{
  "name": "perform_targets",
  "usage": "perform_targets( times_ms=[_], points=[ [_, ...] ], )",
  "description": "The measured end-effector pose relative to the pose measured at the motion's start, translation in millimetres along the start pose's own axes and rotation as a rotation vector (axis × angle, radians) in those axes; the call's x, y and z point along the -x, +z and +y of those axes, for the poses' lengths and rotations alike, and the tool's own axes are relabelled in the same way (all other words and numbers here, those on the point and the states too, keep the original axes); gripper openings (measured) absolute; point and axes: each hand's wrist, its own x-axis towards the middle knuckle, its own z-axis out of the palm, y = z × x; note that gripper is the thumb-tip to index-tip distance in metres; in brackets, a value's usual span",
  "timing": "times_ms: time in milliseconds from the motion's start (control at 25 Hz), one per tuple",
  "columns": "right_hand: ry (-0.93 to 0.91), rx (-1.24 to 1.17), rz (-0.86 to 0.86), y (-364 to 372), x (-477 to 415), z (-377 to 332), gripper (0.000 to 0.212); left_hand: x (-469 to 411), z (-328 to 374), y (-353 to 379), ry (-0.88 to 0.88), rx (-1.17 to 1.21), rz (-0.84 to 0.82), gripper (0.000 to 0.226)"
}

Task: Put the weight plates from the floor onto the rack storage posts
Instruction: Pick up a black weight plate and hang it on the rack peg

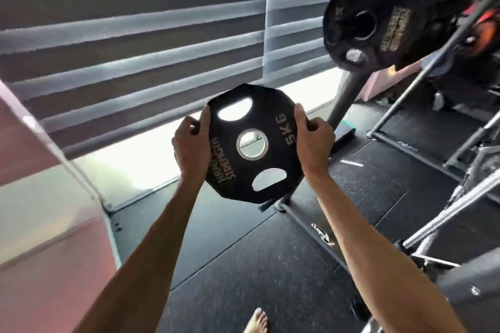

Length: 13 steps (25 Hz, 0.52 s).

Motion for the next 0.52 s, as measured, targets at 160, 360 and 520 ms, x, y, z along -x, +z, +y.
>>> perform_targets(
  times_ms=[160,360,520],
  points=[
    [-0.101,-0.047,0.166,10,-77,-51,0.056,-80,64,49,0.112,0.151,-0.061,0.051],
    [-0.242,-0.104,0.38,0,-151,-111,0.056,-146,137,104,0.264,0.326,-0.142,0.055],
    [-0.304,-0.081,0.483,-15,-183,-135,0.057,-178,172,146,0.318,0.453,-0.261,0.057]
  ],
)
